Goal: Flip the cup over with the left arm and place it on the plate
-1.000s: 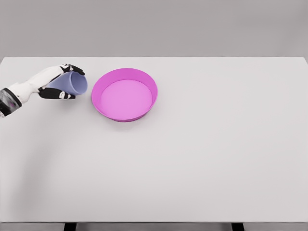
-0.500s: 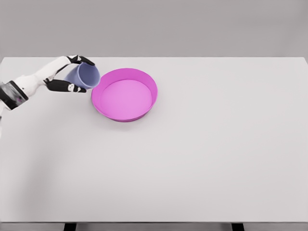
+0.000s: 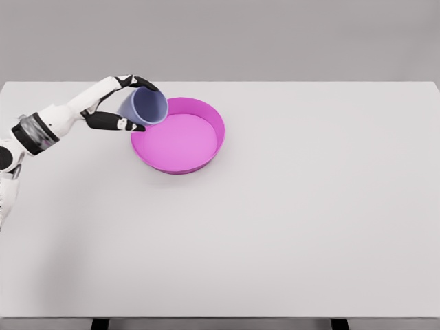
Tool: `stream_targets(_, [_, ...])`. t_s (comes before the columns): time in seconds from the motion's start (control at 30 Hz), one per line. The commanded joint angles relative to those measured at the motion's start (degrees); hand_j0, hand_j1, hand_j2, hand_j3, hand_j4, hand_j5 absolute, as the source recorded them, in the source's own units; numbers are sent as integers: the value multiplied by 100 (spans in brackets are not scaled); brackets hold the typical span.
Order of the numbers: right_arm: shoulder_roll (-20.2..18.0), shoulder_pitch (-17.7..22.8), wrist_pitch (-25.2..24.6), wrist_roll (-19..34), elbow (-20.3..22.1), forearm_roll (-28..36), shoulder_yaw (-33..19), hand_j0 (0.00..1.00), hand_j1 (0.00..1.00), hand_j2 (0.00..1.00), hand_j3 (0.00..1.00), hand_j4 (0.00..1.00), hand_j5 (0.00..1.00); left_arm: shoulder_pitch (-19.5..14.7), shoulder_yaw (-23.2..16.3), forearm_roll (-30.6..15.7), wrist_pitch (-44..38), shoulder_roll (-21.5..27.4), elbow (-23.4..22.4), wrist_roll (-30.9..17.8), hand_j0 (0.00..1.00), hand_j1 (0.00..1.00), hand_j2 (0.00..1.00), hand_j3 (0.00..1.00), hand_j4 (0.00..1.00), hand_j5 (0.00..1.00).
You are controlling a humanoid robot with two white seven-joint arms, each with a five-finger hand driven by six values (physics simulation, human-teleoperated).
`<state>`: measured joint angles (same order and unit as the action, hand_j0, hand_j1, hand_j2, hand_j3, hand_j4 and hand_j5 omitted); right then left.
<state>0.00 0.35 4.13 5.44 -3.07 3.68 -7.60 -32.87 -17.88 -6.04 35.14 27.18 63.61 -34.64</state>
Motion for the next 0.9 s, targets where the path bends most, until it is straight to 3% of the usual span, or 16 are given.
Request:
stream_targets(0.0, [0,0,0,1,0,1,-4,100,100,100,100,100,100,0,-110,-152,-14,-81,73,1,69,69,69,69,69,69])
stream_targets(0.3, [0,0,0,1,0,1,4,100,100,100,100,100,100,26,-445,-222,-14,-318,117,10,69,69,69,69,69,69])
stream_targets(0.47, [0,0,0,1,0,1,-4,100,100,100,100,100,100,18,-655,-670,-14,-345,38,10,69,69,69,69,69,69])
stream_targets(0.73, [0,0,0,1,0,1,4,100,100,100,100,100,100,35,-647,-1031,-14,-529,-788,10,70,70,70,70,70,70])
stream_targets(0.87, [0,0,0,1,0,1,4,100,100,100,100,100,100,35,-647,-1092,-14,-599,-850,10,71,71,71,71,71,71])
